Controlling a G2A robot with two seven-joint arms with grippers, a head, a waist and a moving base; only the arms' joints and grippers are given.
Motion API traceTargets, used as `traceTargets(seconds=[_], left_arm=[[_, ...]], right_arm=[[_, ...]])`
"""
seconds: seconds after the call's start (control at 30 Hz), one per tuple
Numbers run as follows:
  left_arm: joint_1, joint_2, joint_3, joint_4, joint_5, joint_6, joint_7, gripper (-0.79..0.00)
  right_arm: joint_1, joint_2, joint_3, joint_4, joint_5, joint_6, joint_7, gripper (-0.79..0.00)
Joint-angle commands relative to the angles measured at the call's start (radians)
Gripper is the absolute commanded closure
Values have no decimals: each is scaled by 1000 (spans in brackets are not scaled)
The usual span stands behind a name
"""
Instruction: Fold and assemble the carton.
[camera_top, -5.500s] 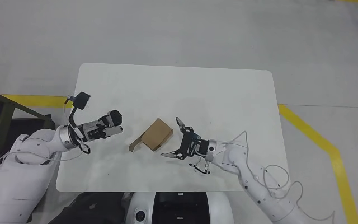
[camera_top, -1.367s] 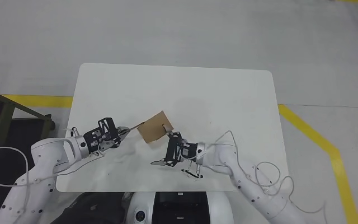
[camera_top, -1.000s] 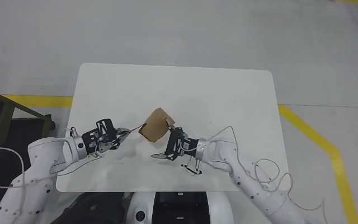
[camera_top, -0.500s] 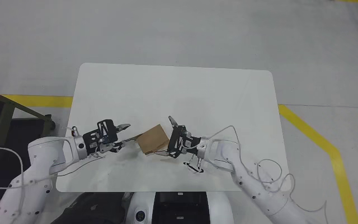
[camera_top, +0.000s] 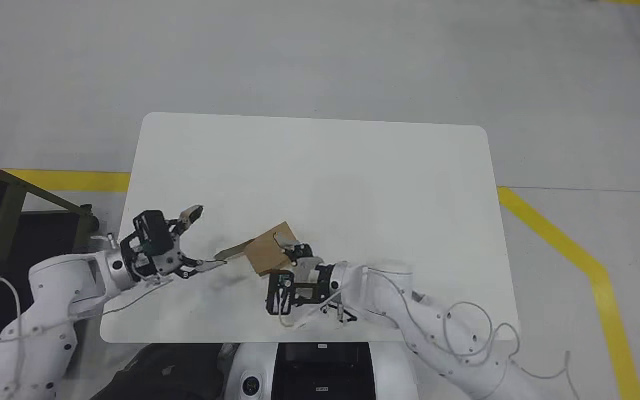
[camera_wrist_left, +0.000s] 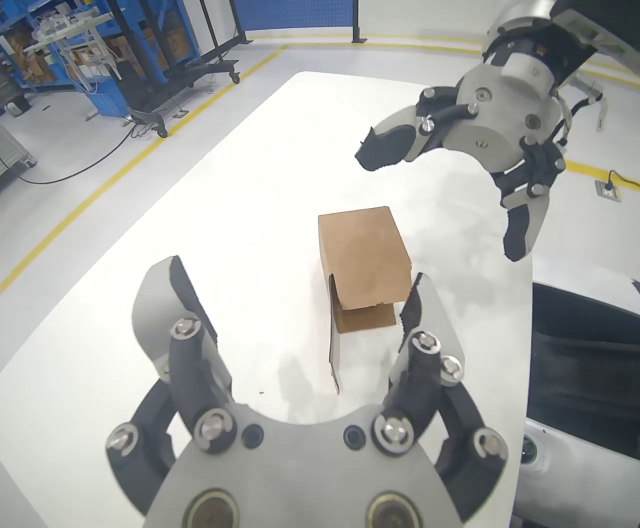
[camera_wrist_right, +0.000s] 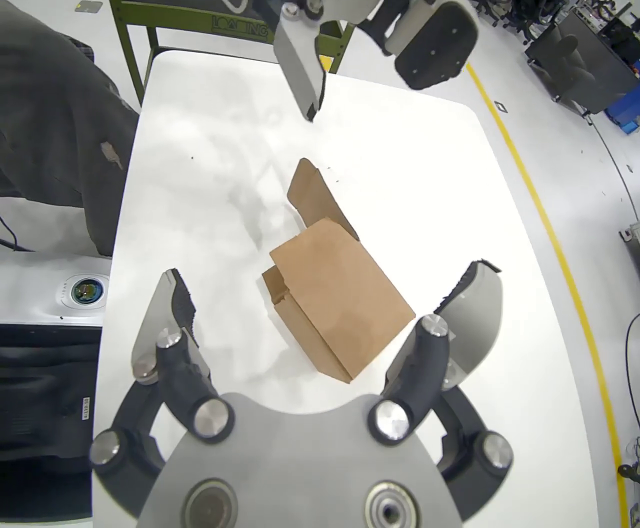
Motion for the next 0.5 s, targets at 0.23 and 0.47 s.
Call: traceTargets(seconds=[0.23,0.47], left_arm=[[-2,7,-70,116,-44,-23,114,-785],[-11,13,-83,174,-76,-23,168,-785]], right_arm=[[99,-48,-66,13,135,-30,190,-785],[220,-100,-105,89,287,-43,282,-785]])
